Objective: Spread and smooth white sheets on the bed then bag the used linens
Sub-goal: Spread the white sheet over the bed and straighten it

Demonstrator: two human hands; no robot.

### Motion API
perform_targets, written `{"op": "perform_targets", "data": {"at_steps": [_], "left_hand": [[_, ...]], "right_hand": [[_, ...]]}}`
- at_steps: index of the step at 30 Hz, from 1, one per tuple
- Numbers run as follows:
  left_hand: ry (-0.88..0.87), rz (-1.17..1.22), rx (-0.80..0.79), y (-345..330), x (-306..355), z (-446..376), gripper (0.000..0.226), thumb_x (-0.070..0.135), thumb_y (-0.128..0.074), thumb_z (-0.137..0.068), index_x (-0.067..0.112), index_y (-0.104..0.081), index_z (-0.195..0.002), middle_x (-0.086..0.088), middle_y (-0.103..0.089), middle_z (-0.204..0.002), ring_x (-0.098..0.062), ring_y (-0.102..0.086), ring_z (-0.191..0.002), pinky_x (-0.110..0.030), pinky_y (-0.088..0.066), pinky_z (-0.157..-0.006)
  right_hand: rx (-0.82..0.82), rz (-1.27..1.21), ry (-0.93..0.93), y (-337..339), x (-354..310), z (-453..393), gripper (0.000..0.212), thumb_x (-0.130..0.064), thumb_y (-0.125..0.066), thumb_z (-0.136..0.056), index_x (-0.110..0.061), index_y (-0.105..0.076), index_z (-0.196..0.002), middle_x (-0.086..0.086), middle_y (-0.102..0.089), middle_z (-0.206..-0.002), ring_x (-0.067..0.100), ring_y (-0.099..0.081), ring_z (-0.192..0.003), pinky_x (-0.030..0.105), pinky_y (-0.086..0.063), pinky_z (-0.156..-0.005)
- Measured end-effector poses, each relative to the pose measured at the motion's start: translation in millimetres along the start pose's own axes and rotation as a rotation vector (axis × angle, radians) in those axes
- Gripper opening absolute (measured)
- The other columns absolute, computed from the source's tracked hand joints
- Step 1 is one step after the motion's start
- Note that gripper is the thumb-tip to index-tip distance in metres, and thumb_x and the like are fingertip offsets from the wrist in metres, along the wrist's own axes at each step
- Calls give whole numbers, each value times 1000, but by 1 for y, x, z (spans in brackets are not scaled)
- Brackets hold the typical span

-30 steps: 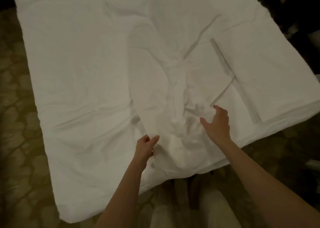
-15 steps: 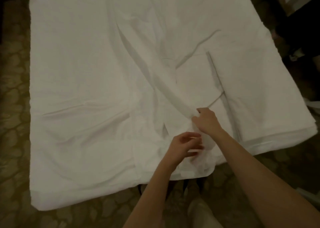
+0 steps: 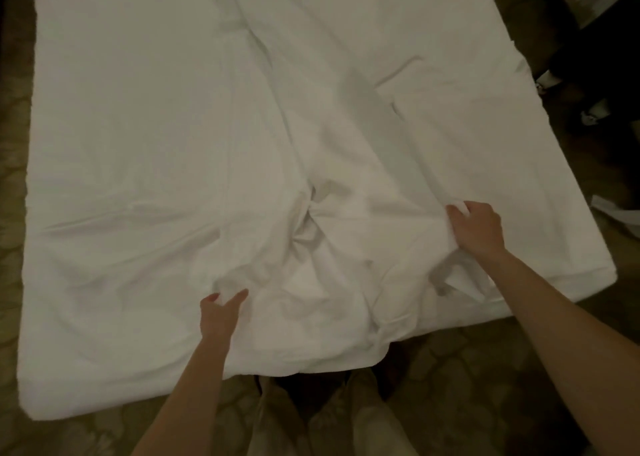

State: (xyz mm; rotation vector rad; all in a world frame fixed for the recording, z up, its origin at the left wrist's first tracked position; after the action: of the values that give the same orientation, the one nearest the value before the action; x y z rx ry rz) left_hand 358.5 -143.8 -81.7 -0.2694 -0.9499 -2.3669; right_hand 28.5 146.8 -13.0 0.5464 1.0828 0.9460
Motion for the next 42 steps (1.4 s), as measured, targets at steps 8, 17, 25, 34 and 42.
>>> {"op": "perform_targets", "data": {"at_steps": [8,17,25,34,42], "left_hand": [[-192,61,51,12,18,21,24,30,-64,-92,10,-60,-79,-7,-62,-80,-32,-60,-84,-45,-51,-80],[-231,120,28,38,22,21,34,29,-58,-96,0,-61,-115,-12,-61,-104,-28,-55,-93,-38,-44,-82],[-344,1,46,70,36,9,55,26,-63,-94,-5,-47,-136,-23,-54,-133,-38,-51,-122,-44,-42,-103],[-411,41,90,182,66,-31,23,24,-62,-93,2,-61,-96,-16,-60,-87,-30,-57,-86,-41,-45,-73],[-375,91,-49,184,56,-32,32,29,-61,-93,1,-66,-107,-19,-66,-97,-31,-61,-90,-41,-48,-83]], "right_hand": [[58,29,-45,11,25,-11,35,-25,-47,-100,4,-65,-106,28,-64,-106,43,-59,-100,38,-42,-79],[67,77,-102,22,52,-7,29,-16,-41,-100,6,-55,-86,28,-56,-90,45,-56,-95,40,-38,-76],[132,-26,-194,8,48,13,28,-16,-44,-98,6,-59,-88,28,-60,-98,40,-55,-90,34,-34,-72],[234,-49,-293,20,40,26,42,-32,-45,-96,4,-64,-106,28,-60,-111,45,-56,-106,47,-45,-88],[107,-204,-68,3,-24,64,31,-30,-48,-100,-7,-55,-80,11,-53,-75,23,-49,-79,33,-38,-67]]}}
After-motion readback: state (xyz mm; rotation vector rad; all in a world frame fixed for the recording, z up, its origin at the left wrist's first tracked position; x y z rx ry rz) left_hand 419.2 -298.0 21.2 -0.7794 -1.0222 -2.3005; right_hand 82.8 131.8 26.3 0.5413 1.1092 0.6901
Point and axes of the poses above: each hand's wrist, its own z-axis away from the middle knuckle, its own y-axis out of the back of the hand, x = y × z, the point moved 3 cm from there along -z, towards the middle knuckle
